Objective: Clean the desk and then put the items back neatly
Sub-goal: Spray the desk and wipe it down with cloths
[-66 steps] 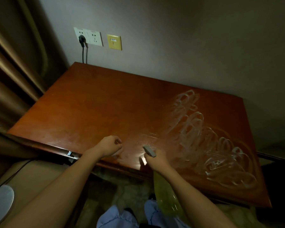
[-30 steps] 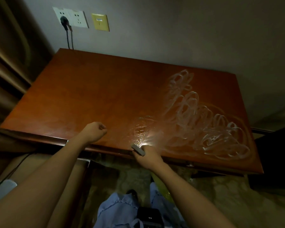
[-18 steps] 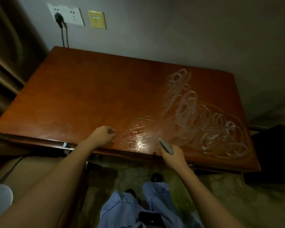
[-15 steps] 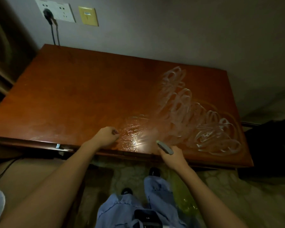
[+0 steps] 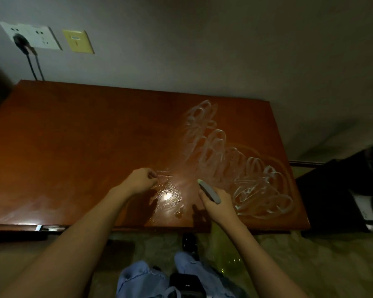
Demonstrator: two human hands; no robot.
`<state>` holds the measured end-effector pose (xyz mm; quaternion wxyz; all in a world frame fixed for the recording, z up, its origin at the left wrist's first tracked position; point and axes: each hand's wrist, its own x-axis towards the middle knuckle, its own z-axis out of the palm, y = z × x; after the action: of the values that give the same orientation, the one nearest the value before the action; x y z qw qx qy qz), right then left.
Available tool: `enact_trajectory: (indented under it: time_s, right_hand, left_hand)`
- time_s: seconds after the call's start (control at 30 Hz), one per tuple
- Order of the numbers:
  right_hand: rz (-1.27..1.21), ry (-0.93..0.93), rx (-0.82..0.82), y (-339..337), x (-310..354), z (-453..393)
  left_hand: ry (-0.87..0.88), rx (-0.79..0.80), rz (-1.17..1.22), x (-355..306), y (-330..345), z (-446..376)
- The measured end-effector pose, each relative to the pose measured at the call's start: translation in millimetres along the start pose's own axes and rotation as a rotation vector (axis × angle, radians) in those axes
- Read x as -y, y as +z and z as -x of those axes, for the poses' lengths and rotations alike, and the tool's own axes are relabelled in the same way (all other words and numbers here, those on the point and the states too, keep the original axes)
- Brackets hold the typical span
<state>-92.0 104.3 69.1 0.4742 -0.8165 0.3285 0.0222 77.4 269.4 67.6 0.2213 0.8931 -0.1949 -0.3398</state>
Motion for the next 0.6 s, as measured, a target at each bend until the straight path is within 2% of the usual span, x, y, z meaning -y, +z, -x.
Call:
enact_trajectory:
  time_s: [0.17,0.27,0.4,0.5,0.6]
  right_hand:
    - [0.025,0.035,0.062,-7.5,11.7,-32.2]
    - [-0.002,0.007,0.055,-17.1,12.2,-44.5]
    - [0.038,-0.024,0.128,-33.7,16.6,-58.6]
    - [0.003,-0.075,0.113,-40.1,19.0,-72.0]
    - [-0.006,-0.036,0.131,-38.9,19.6,-88.7]
  left_hand:
    - [0.020,0.005,-0.021,-18.1,2.5,-19.5]
    - [-0.003,-0.002,-0.029,-24.2,-0.8,-26.7]
    - [-0.031,-0.009,-0.033,-28.6,-4.2,-39.2]
    - [-0.040,-0.012,-0.034,-37.4,-4.5,-47.4]
    - [-0.069,-0.019,-0.026,-44.7,-1.5,-57.4]
